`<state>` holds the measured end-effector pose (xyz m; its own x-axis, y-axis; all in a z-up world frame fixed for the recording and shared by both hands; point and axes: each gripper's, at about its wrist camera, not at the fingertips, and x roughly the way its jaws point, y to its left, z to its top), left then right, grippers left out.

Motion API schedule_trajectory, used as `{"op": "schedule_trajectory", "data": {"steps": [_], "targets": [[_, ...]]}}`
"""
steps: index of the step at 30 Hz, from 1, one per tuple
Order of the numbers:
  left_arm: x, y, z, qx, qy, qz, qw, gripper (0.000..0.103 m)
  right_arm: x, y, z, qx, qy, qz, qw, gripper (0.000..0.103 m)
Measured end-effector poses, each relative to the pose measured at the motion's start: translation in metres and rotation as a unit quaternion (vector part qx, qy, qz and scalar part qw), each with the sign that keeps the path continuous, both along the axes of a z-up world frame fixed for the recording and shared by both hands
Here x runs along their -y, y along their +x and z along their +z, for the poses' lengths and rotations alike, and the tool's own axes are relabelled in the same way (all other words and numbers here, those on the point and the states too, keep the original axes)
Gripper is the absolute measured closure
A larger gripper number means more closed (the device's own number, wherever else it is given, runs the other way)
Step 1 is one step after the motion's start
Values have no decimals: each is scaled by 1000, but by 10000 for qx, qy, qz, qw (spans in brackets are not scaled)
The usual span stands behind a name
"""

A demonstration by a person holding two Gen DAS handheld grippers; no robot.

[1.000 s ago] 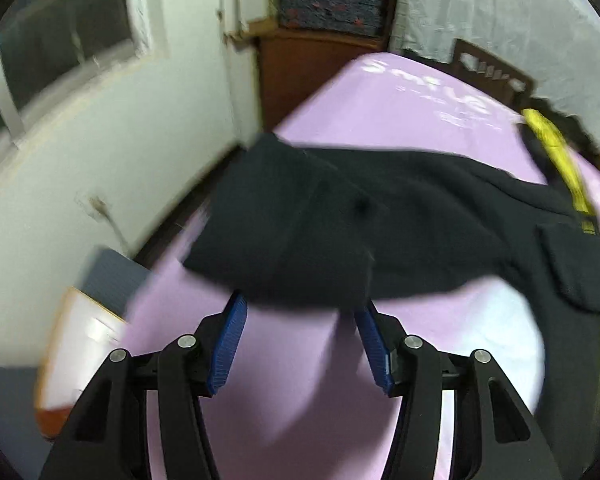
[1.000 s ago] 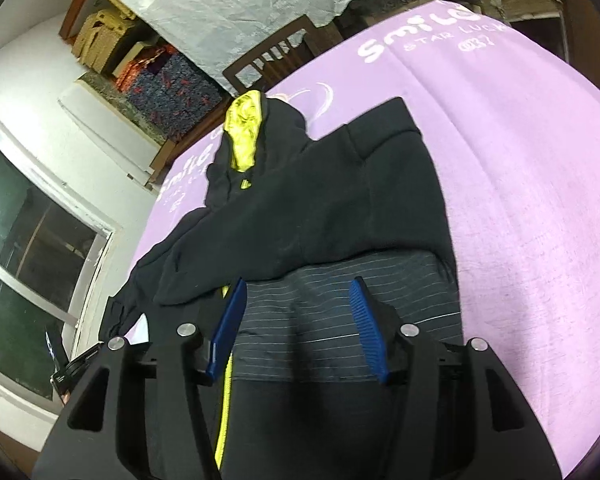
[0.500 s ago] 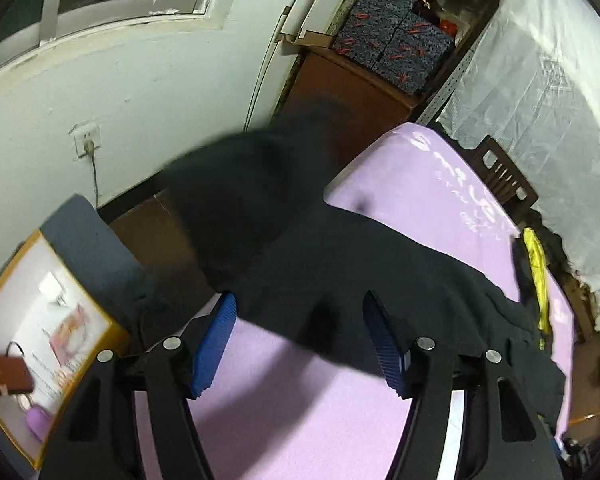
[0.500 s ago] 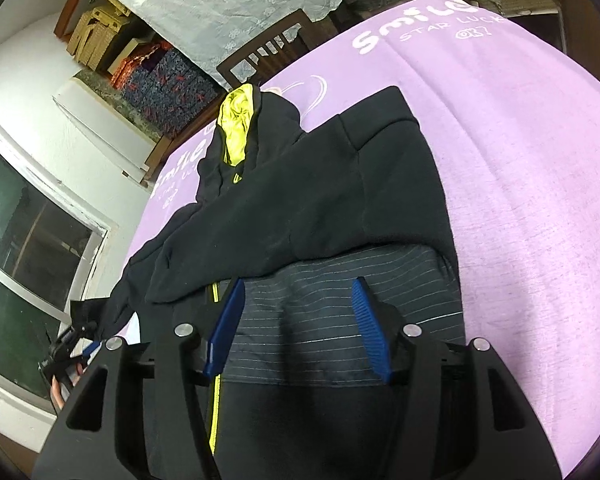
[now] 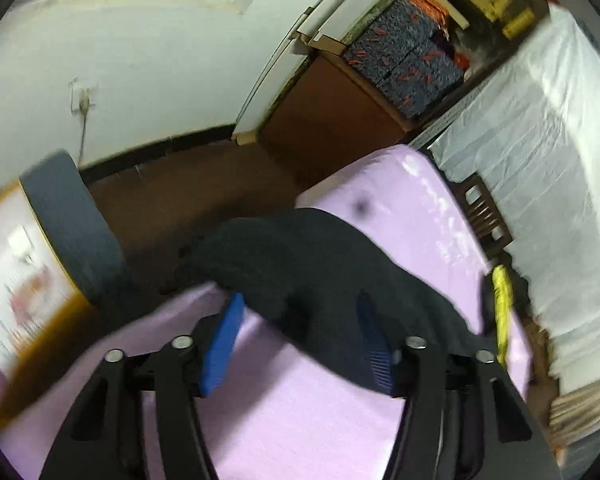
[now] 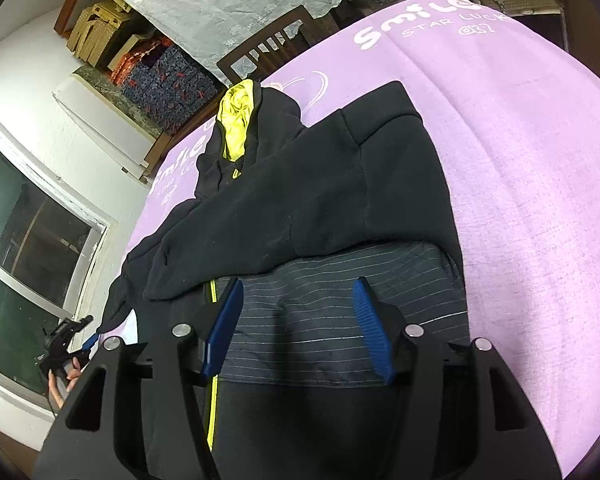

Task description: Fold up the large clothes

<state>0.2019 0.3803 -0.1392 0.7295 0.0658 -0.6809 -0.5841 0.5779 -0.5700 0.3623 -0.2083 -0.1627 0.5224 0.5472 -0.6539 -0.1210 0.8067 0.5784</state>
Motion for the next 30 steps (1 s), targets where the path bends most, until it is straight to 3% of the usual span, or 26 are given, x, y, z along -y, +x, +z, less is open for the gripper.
{"op": "schedule_trajectory", "data": {"steps": [2,3,5,7,11,16,19,22,25,27,30], "targets": [[6,1,2,27,-291,-19,9996,43,-1,2,-3,-59,19,9,10000,45],[12,2,5,274,-619,-226,9975,43,-1,2,-4,-80,27,12,10000,45],[30,5,13,496,-799,-517,9942,43,-1,3,-4,-87,26,13,10000,44],[43,9,15,441,-734,-550,9948,43,-1,2,-4,-87,36,18,10000,43],[60,20,-12,78,-986,-491,9939,43,0,2,-3,-96,83,9,9999,43],[48,19,-14,122,-832,163,9963,43,3,1,-4,-123,183,-11,9998,42],[32,25,-10,105,-500,675,9964,44,3,1,-4,-127,175,-11,9998,42],[31,30,-11,184,-581,787,9950,43,3,1,-4,-93,122,-60,9999,42],[33,28,-14,137,-377,760,9963,54,1,2,-3,21,-58,-169,9998,44],[29,22,-17,5,-280,772,9966,90,-2,3,-2,91,-236,-201,9995,50],[22,23,-18,12,-364,752,9965,96,-7,6,-4,90,-508,-228,9984,55]]}}
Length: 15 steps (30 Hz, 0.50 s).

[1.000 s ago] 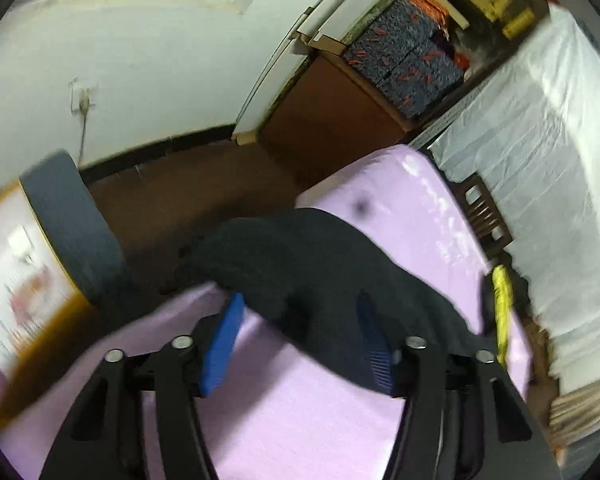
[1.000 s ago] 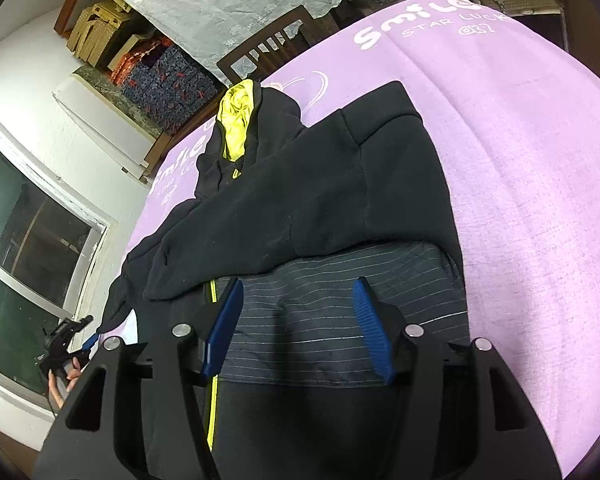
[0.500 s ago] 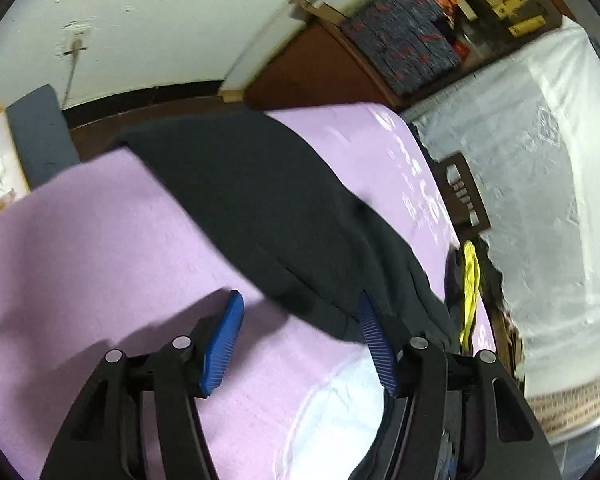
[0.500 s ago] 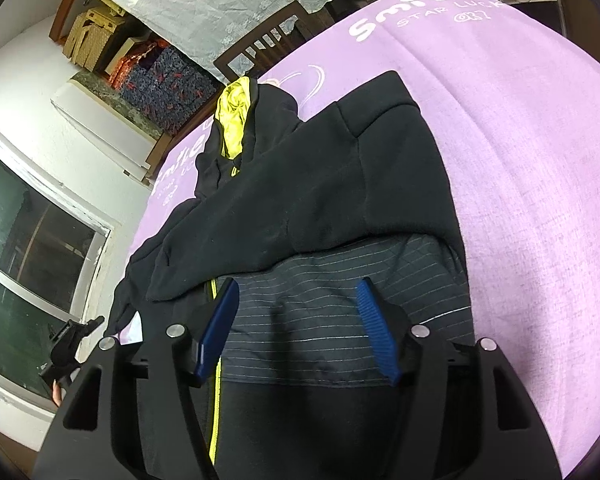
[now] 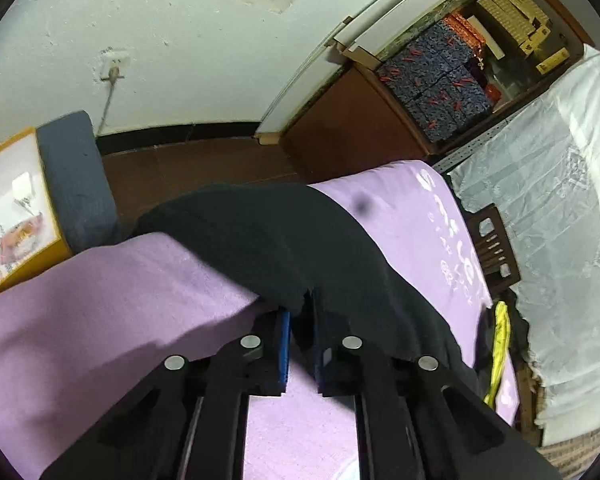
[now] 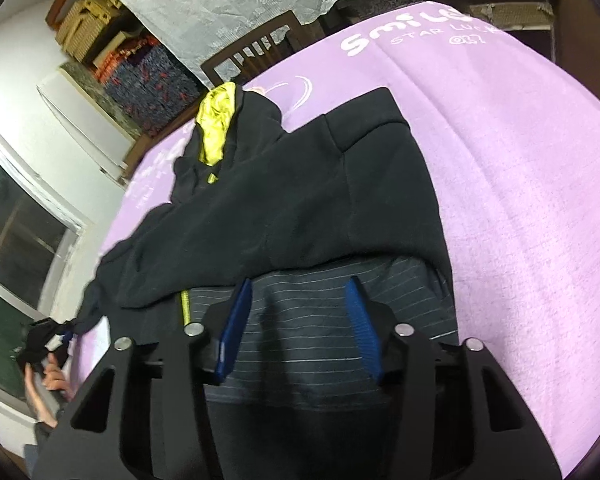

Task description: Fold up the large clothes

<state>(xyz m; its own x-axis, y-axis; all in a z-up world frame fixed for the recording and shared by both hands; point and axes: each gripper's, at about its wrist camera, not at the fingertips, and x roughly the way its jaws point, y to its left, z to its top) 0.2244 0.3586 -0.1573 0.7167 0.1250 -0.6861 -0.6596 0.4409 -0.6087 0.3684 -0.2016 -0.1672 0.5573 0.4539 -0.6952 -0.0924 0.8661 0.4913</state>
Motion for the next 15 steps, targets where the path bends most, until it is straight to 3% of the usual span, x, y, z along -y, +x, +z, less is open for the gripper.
{"op": "schedule_trajectory", "data": {"steps": [3,7,12,15], "targets": [[1,-1,5,-63,115,-13,9999,97,1,2,-3,-54,-8,-20,10000,57],[22,7,27,-361,753,-136,9964,97,4,3,-2,-88,55,-66,9999,56],[64,26,69,-427,1572,-593,9849,98,7,2,-1,-151,275,-54,9995,55],[104,40,96,-324,2105,-958,9724,98,10,1,1,-162,409,-56,9990,55]]}}
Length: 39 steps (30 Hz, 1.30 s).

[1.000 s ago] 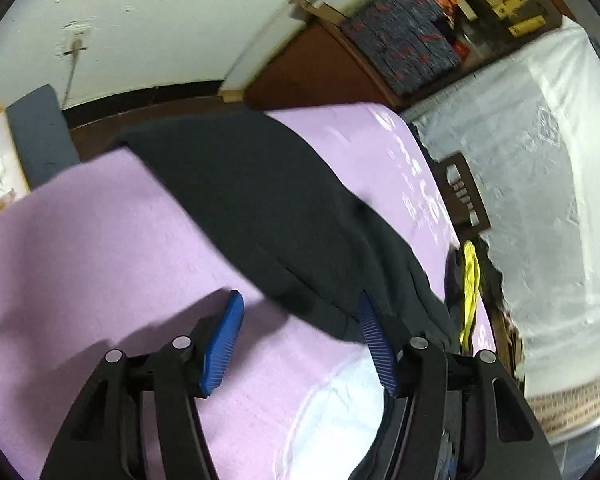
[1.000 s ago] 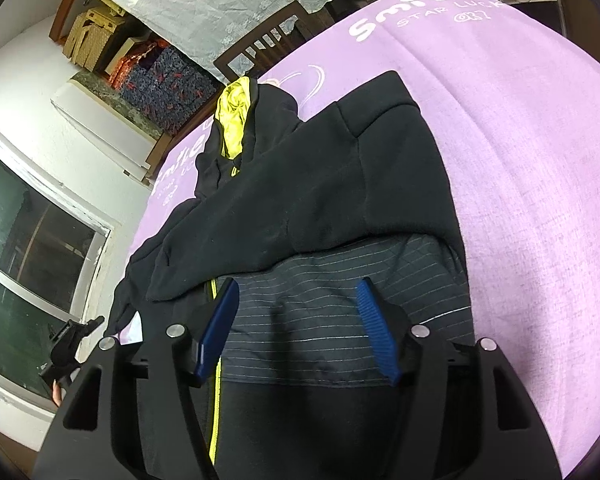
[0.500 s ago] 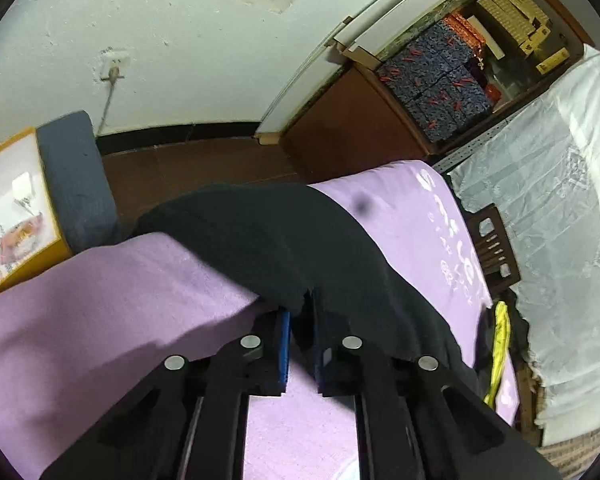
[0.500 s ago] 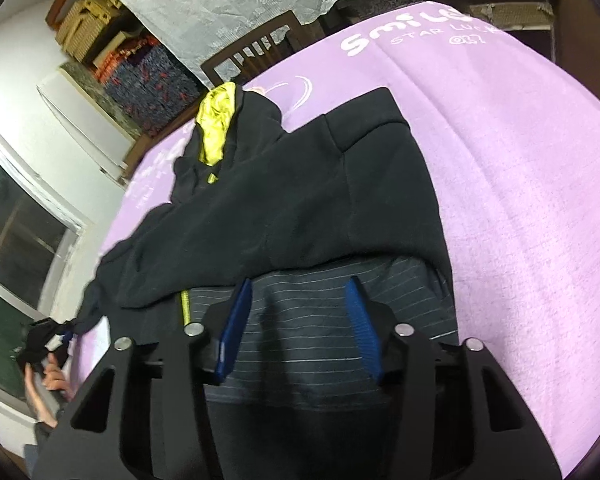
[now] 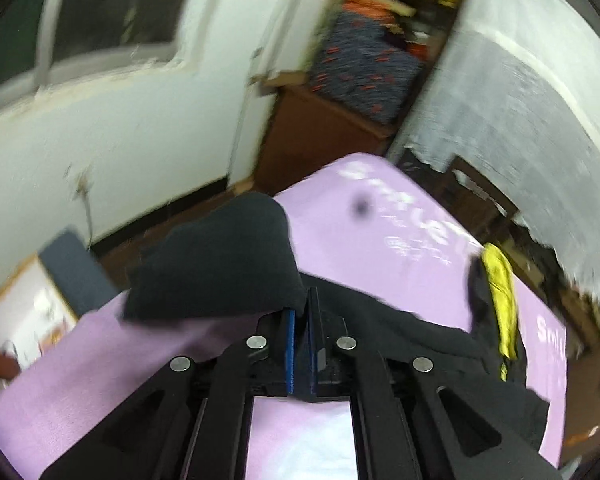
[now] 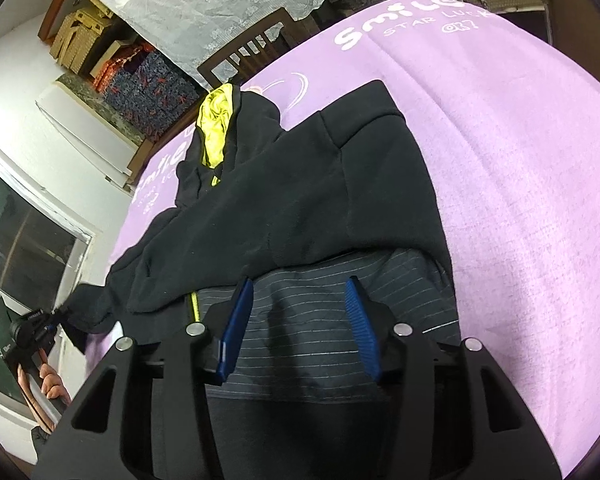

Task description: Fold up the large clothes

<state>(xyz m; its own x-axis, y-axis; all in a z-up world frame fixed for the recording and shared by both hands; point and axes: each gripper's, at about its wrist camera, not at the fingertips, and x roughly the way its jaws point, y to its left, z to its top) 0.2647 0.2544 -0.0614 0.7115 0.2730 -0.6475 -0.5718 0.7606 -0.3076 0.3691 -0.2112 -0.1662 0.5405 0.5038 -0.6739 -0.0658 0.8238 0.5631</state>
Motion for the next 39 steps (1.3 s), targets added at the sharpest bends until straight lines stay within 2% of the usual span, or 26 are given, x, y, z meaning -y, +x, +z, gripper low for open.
{"op": "schedule_trajectory", "data": {"steps": [2,5,8,10,13,17,19,21,23,24,27,29,31,32,33,35,39], "targets": [[33,11,17,48,359,-317,9988,98,2,-1,0,-8,55,-38,10000,55],[92,29,36,106,831,-911,9923,98,9,-1,1,-45,224,-110,9997,55],[160,47,38,96,1278,-1580,9791,97,18,-2,3,-45,357,-221,9991,55],[203,57,28,-10,1413,-2066,9682,96,24,-2,3,-56,449,-306,9985,55],[265,81,-17,-476,1509,-2749,9484,93,34,-1,3,-84,597,-417,9973,53],[296,99,-81,-1367,1463,-3095,9296,89,42,-1,6,-46,690,-483,9964,51],[296,93,-80,-1297,1610,-3119,9274,82,44,0,7,-23,667,-517,9964,51],[285,83,-65,-1118,1383,-3250,9288,50,45,1,7,-22,695,-521,9962,50],[276,71,-52,-931,1348,-3257,9312,33,45,1,7,-16,689,-499,9964,50],[271,63,-46,-831,1416,-3233,9319,28,43,1,8,1,674,-478,9966,50],[233,41,-30,-581,1443,-3015,9407,22,37,0,10,101,591,-343,9976,50],[202,35,-24,-559,1342,-2681,9524,21,29,-4,14,213,500,-190,9983,50],[163,37,-24,-611,1108,-2242,9663,21,17,-7,19,357,408,6,9985,50],[139,42,-27,-677,854,-1959,9745,21,10,-10,23,437,362,113,9983,50],[121,46,-30,-749,657,-1797,9787,21,-1,-14,28,595,272,286,9974,50],[98,60,-44,-996,502,-1697,9792,22,-20,-20,39,836,-19,470,9954,50],[96,82,-72,-1434,842,-1871,9681,23,-83,-25,64,1224,-815,1053,9835,50]]}}
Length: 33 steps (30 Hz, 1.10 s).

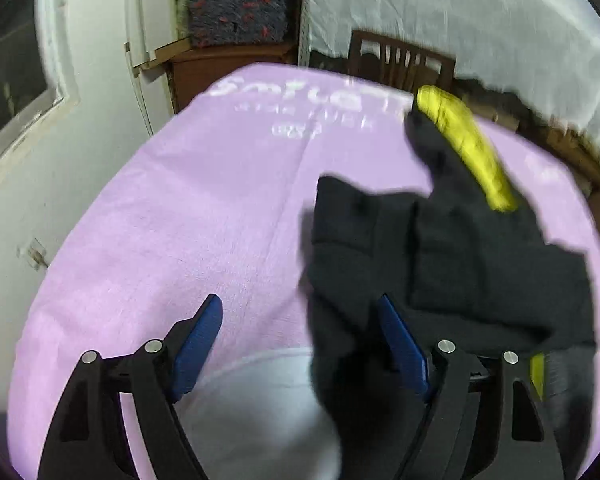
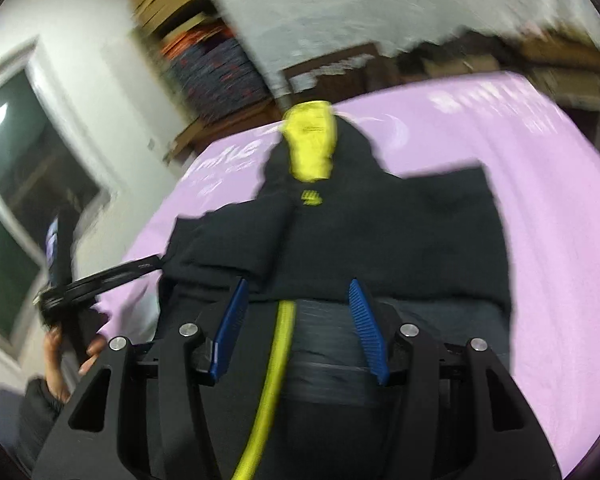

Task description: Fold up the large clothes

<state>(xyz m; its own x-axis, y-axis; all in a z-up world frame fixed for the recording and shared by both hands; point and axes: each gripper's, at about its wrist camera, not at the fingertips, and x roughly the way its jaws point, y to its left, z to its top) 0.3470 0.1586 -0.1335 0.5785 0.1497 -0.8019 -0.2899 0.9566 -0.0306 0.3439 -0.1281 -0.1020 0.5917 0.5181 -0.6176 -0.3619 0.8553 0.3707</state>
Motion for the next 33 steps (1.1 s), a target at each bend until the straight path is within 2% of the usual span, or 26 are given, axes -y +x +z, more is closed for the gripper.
{"op": "schedule_trajectory", "data": {"steps": [2,3,4,7,11,14,15,18,21,23,24,25,26,29,31,33], "targets": [[-2,5,-15,-153,79,-127,9998,19,-39,0,13,251,-496,258,9981,50],[-3,5,-18,-95,125,-116,9998,12,-53,-1,16,337,-652,370,9966,50],[-6,5,-19,-83,159,-92,9998,12,-74,1,20,450,-892,522,9936,50],[-20,5,-22,-30,-279,-120,9995,10,-127,8,17,653,-1567,779,9824,50],[-24,7,-22,-40,-402,-218,9989,10,-176,21,-3,705,-2219,999,9674,50],[-42,-3,-9,37,-987,-4,9951,14,-191,31,-20,675,-2531,1052,9594,50],[-47,-7,-4,128,-1005,98,9948,15,-193,35,-26,612,-2562,1040,9591,50],[-59,-10,10,342,-780,298,9959,16,-195,44,-42,495,-2624,995,9585,49],[-56,-7,7,264,-788,230,9963,16,-197,45,-47,571,-2629,939,9585,48],[-49,-4,3,192,-771,112,9968,16,-191,48,-43,468,-2411,925,9649,59],[-45,-3,3,180,-725,62,9972,16,-186,49,-39,415,-2261,896,9691,76],[-40,-3,3,192,-664,-3,9976,16,-182,48,-35,411,-2215,823,9708,84],[-39,-6,3,211,-630,-43,9978,16,-175,48,-28,439,-2121,698,9738,85],[-32,-9,6,272,-514,-119,9982,16,-128,48,-5,421,-1552,205,9868,85],[-28,-9,5,270,-465,-157,9984,16,-79,51,2,254,-1159,-372,9922,85],[-24,-8,4,245,-469,-208,9984,16,-21,58,-6,-197,-720,-948,9927,82]]}}
